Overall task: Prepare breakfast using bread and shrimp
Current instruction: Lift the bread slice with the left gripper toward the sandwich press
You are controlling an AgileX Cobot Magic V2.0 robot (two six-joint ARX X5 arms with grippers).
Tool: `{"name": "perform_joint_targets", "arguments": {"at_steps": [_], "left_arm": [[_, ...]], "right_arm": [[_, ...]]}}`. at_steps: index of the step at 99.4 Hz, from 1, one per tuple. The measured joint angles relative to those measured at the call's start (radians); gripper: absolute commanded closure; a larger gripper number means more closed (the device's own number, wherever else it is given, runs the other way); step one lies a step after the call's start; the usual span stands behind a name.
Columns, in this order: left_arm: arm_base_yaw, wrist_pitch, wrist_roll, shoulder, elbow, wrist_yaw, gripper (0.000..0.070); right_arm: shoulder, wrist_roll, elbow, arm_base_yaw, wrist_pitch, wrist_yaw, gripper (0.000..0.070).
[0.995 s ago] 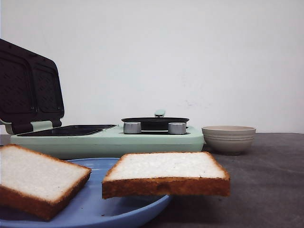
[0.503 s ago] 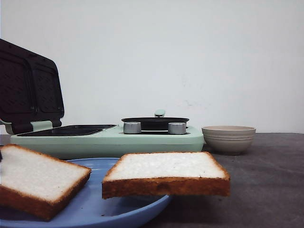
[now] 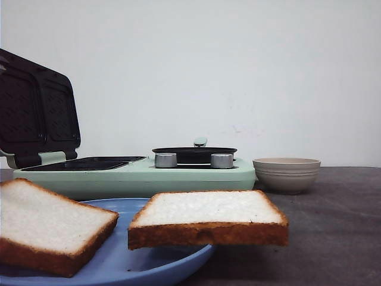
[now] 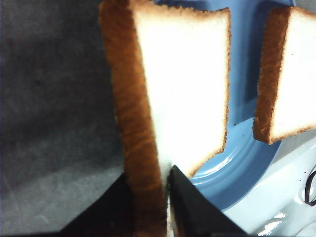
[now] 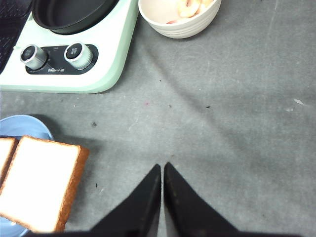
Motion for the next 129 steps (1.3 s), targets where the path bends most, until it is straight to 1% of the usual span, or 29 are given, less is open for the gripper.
{"name": "perform_joint_targets", "arguments": {"at_steps": [30,60,82,94,108,129], "left_arm": [[0.0,0.027,0.0,-0.011,0.0,0.0,0.0699],[0.0,0.063,-0.001,-0.124,0.0,-0.001,0.0699],[0.0,0.092,-0.003,-0.22,0.0,-0.06,0.0699],[0.0,0.135,-0.003,-0.27,0.0,-0.086,0.0699],[0.0,0.215,-0.003,-0.306,0.0,-0.129,0.0699],[0.0,0.363,-0.003,-0.316,0.0,-0.14,0.0699]], "right_arm": [[0.0,0.0,0.0,0.0,-0.016,0.0,0.0697],[0.0,0.0,0.0,0.0,-0.016,0.0,0.0697],[0.0,0.0,0.0,0.0,-0.016,0.0,0.0697],[0.0,0.0,0.0,0.0,-0.017,0.0,0.0697],[0.0,0.0,0.0,0.0,-0.017,0.0,0.0697],[0.0,0.0,0.0,0.0,-0.02,0.0,0.0697]]}}
